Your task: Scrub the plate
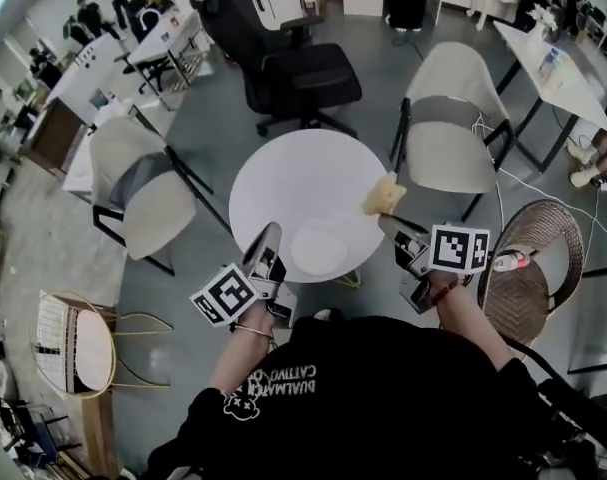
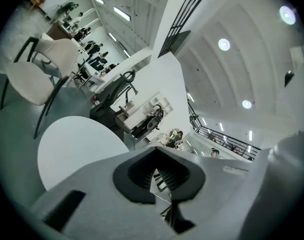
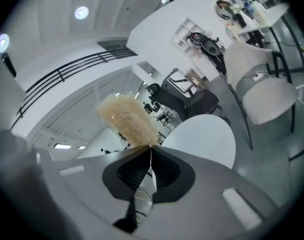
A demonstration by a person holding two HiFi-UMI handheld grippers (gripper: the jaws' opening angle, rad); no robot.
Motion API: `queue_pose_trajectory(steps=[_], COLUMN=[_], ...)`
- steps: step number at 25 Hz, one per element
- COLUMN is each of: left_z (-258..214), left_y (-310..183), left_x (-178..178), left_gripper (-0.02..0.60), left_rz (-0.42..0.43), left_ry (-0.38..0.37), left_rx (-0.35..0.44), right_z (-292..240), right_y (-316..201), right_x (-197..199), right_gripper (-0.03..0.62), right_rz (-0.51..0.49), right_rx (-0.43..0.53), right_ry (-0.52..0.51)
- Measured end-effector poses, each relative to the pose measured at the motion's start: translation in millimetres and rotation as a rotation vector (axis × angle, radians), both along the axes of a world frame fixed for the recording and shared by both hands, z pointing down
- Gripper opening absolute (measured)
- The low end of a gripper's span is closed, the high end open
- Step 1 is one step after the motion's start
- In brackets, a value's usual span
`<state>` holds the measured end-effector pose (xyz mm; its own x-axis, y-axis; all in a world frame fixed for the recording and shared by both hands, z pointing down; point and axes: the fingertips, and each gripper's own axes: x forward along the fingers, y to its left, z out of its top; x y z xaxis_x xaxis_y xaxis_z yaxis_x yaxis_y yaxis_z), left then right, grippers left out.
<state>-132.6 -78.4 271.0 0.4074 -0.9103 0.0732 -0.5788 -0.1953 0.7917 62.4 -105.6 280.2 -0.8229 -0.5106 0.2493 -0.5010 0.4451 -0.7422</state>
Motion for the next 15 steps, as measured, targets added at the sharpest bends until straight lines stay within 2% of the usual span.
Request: queue_pose_trajectory(steps=[3, 5, 8, 11, 15], left_z=[-29.1, -37.8, -39.0, -42.1, -52.3], left_y=[28.4, 47.8, 81.6, 122.9, 154.6], left_x=[47.4, 72.7, 105.3, 148.3, 177.2], left_gripper=[-0.003, -0.003, -0.003, -0.003, -0.003], left_rz=[0.040, 0.068, 0.101, 0.155, 0.173], left_ry=[-0.050, -0.076, -0.133, -0.197, -0.219], left_rx=[0.065, 0.090, 0.094, 0.130, 0.179], right_z=[-40.2, -55.6, -69.1, -69.5, -61.2], right_y=[29.0, 48.6, 85.1, 126.9, 150.5], right_x=[20.3, 28.6, 41.2, 75.5, 108.8], right_gripper=[0.009, 0.009, 0.009, 0.009, 0.009], right_rz=[-0.046, -0.059, -0.092, -0.111, -0.096], right_rx=[0.107, 0.146, 0.165, 0.189, 0.201], right_ry=[0.015, 0.015, -0.004, 0.018, 0.061])
